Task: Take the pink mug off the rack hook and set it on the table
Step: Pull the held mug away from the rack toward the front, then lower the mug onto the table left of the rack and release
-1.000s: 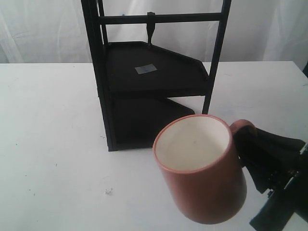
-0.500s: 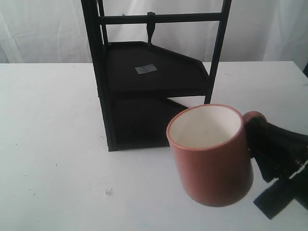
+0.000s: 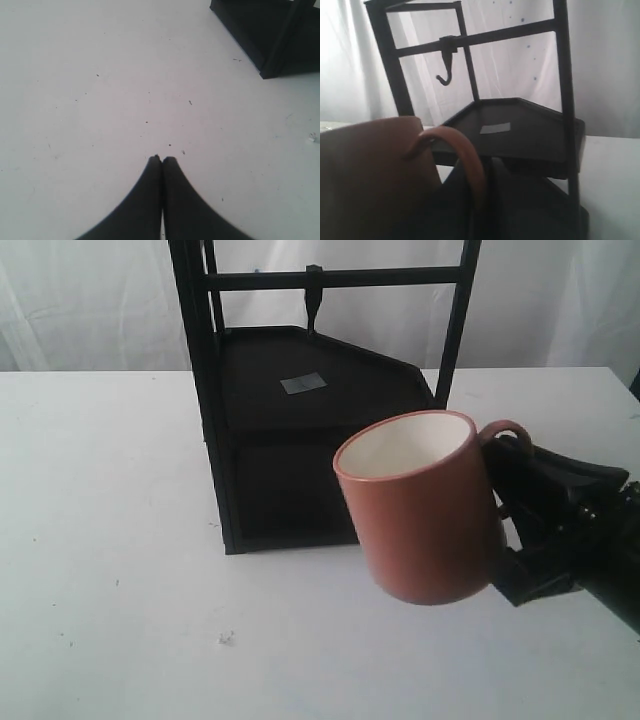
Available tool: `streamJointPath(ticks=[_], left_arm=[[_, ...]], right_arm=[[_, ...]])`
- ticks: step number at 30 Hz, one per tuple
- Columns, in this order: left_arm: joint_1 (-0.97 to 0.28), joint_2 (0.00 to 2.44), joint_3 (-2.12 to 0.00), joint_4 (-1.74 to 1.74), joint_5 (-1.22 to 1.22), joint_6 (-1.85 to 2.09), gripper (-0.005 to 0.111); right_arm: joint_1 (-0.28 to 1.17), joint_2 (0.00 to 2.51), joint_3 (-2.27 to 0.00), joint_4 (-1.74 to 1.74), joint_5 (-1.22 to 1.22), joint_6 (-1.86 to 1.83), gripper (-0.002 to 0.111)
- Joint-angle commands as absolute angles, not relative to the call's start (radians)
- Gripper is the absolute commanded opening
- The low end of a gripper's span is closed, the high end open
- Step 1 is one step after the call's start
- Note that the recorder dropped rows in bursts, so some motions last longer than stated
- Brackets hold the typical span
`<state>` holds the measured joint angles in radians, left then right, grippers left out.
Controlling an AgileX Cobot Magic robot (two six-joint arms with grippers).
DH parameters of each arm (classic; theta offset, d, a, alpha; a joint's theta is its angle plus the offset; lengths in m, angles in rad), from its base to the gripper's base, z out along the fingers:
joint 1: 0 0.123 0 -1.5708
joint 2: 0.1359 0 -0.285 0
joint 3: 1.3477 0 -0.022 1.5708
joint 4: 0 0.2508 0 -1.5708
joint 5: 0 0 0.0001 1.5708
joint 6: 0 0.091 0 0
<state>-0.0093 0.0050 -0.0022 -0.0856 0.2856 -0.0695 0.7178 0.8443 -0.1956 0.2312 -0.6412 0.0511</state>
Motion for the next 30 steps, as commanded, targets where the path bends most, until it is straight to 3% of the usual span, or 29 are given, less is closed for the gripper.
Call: streamJointPath(ticks=[1, 11, 17, 25, 30], left_arm=[[-0.012, 0.000, 0.000, -0.093, 0.285, -0.071, 0.000], [-0.012, 0.000, 0.000, -0.093, 0.285, -0.071, 0.000], [-0.012, 0.000, 0.000, -0.093, 0.285, -0.071, 0.000], [-0.012, 0.000, 0.000, -0.093, 0.285, -0.071, 0.000], [-0.012, 0.000, 0.000, -0.093, 0.285, -0.071, 0.000]], right_arm=[[0.698, 0.884, -0.258, 0.456, -0.622, -0.207, 0.000], [0.579, 0.909, -0.221, 0.483, -0.701, -0.290, 0.000], [0.579, 0.970, -0.173, 0.115, -0.762, -0.056, 0.000], [0.579, 1.225, -0.138, -0.040, -1.121, 0.098, 0.000], [0.579, 1.372, -0.138, -0.072, -1.221, 0.139, 0.000]])
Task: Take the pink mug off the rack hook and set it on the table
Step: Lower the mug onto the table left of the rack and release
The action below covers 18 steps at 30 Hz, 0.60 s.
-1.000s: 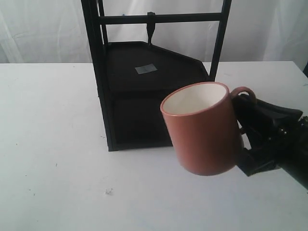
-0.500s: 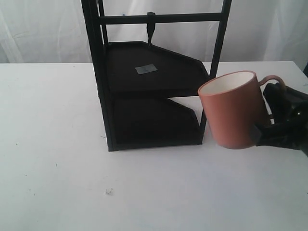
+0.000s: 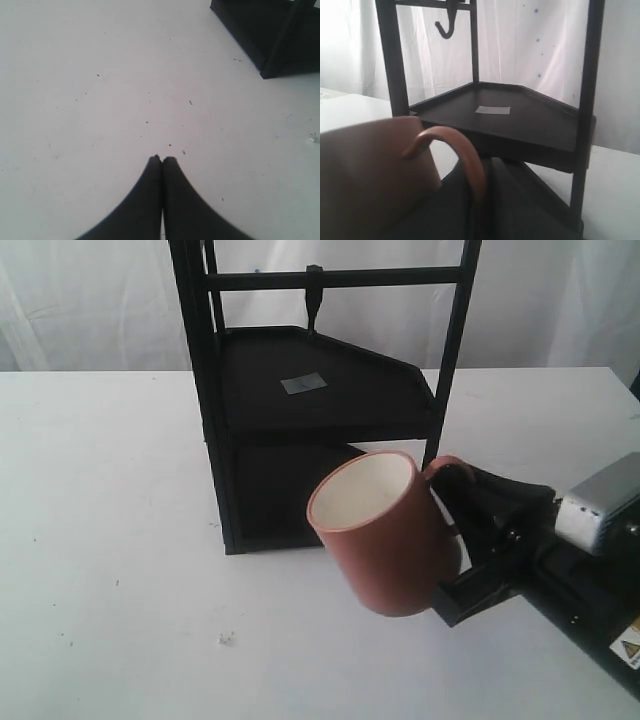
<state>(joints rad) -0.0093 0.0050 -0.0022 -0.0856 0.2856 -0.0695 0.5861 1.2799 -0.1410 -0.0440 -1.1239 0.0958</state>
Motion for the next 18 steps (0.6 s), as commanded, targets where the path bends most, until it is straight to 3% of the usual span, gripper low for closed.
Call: streamJointPath(ticks=[1, 18], left_arm=[[-0.012, 0.000, 0.000, -0.093, 0.285, -0.071, 0.000], [-0.012, 0.000, 0.000, -0.093, 0.285, -0.071, 0.000]], right_arm=[[0.579, 1.398, -0.142, -0.080, -1.221, 0.147, 0.000], [0.579, 1.564, -0.274, -0.240, -1.221, 0.207, 0.000]])
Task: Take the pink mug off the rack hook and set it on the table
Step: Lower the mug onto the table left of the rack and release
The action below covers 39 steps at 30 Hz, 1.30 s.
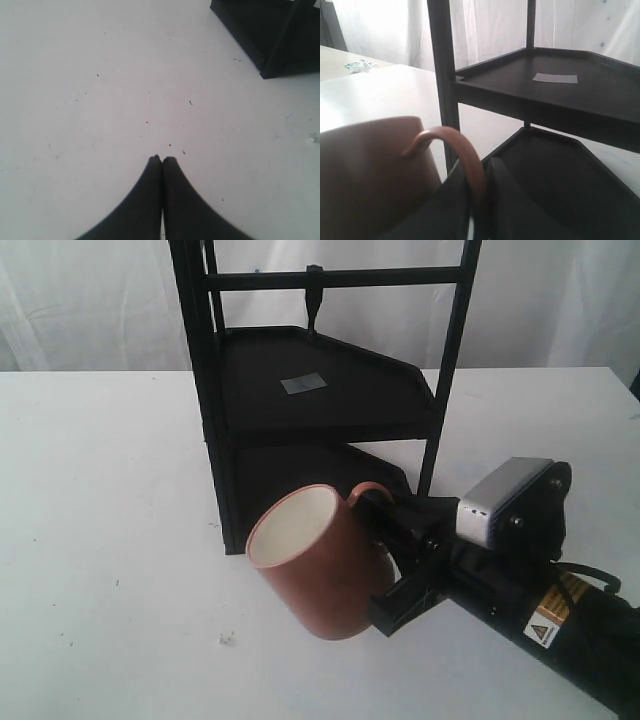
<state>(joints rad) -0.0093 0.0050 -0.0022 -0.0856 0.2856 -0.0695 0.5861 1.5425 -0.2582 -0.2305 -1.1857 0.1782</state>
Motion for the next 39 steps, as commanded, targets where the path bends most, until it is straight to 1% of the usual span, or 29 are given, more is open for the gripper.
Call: streamJointPath(ticks=[1, 15, 39], left_arm=[[-0.012, 0.000, 0.000, -0.093, 0.285, -0.071, 0.000], [-0.012, 0.000, 0.000, -0.093, 0.285, -0.071, 0.000], [-0.012, 0.000, 0.000, -0.093, 0.285, -0.071, 0.000]], right_arm=[[0.579, 1.574, -0.277, -0.242, -1.221, 0.207, 0.000], [0.579, 1.713, -0.370, -0.313, -1.221, 0.270, 0.000], [0.580, 1.973, -0.498, -0.423, -1.221, 0.275, 0.000]])
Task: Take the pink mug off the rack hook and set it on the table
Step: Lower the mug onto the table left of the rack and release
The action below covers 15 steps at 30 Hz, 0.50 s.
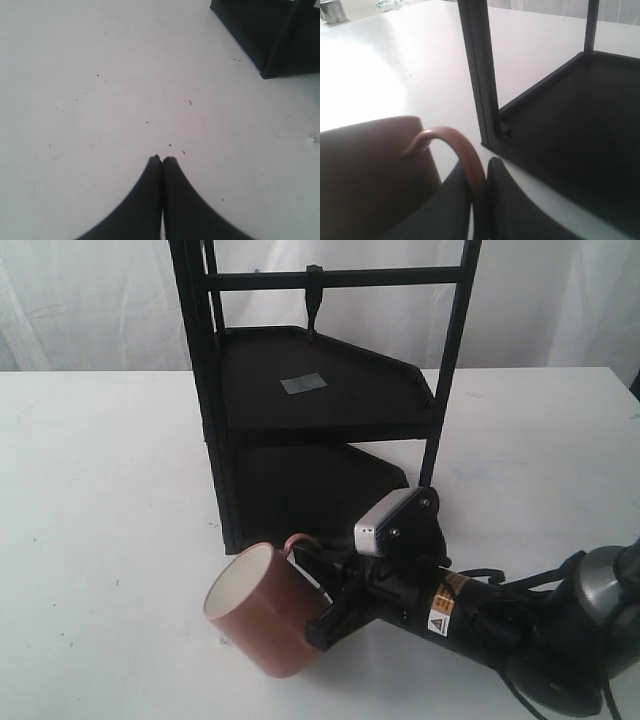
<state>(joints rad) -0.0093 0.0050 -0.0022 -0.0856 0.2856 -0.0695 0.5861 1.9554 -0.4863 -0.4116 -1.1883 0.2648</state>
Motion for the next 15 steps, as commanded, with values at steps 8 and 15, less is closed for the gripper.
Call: streamJointPath(ticks=[8, 15], left_arm=[[-0.012, 0.000, 0.000, -0.093, 0.285, -0.071, 0.000], [-0.012, 0.000, 0.000, -0.093, 0.285, -0.071, 0.000]], right_arm=[[0.580, 2.014, -0.498, -0.464, -1.221, 0.265, 0.000], [0.580, 2.003, -0.475, -0.452, -1.221, 0.267, 0.000]])
